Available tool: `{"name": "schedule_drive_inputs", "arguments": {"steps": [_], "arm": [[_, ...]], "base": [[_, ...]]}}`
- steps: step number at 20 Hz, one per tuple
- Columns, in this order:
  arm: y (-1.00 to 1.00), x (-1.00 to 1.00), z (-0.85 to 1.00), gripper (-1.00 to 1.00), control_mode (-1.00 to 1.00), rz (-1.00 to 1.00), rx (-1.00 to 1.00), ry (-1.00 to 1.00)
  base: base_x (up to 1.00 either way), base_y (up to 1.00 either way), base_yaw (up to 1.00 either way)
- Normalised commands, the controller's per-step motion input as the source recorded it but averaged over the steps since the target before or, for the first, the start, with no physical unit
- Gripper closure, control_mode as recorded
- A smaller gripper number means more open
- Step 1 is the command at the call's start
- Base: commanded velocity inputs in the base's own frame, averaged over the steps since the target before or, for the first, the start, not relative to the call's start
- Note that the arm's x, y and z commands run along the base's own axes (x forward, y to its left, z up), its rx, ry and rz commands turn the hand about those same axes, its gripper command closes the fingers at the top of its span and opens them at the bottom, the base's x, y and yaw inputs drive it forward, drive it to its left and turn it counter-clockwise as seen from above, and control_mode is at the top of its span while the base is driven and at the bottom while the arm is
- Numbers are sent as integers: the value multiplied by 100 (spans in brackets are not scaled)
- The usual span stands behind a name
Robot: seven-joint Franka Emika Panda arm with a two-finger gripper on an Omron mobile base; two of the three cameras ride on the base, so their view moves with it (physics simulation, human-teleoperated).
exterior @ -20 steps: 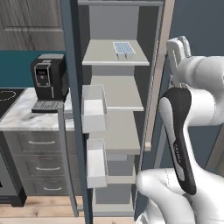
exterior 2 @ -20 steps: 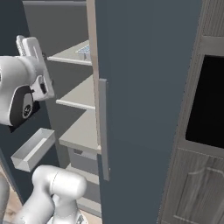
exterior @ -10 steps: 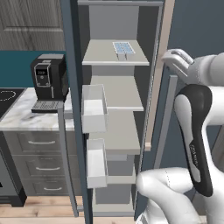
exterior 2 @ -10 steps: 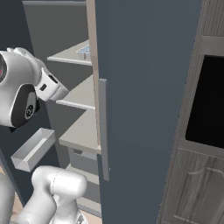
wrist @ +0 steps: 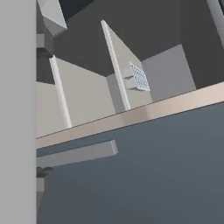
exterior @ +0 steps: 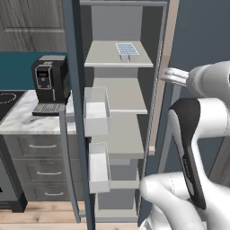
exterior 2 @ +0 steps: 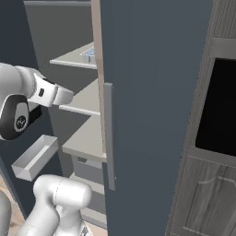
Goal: The ice cube tray has been filled with water. Take the tray and place it in the freezer to make ice. Close the freezer door after placing the tray.
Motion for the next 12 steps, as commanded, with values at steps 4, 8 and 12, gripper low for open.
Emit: {"name": "schedule_drive_inputs", "arguments": {"steps": [4, 8, 12], "arm": [[0, -2, -10, -100, -100, -6, 0, -2], [0, -24, 0, -100, 100, -3, 0, 0], [0, 0, 0, -100, 100, 0, 0, 0]], "base": [[0, 0, 0], [-45, 0, -5], [-91, 0, -12]]}}
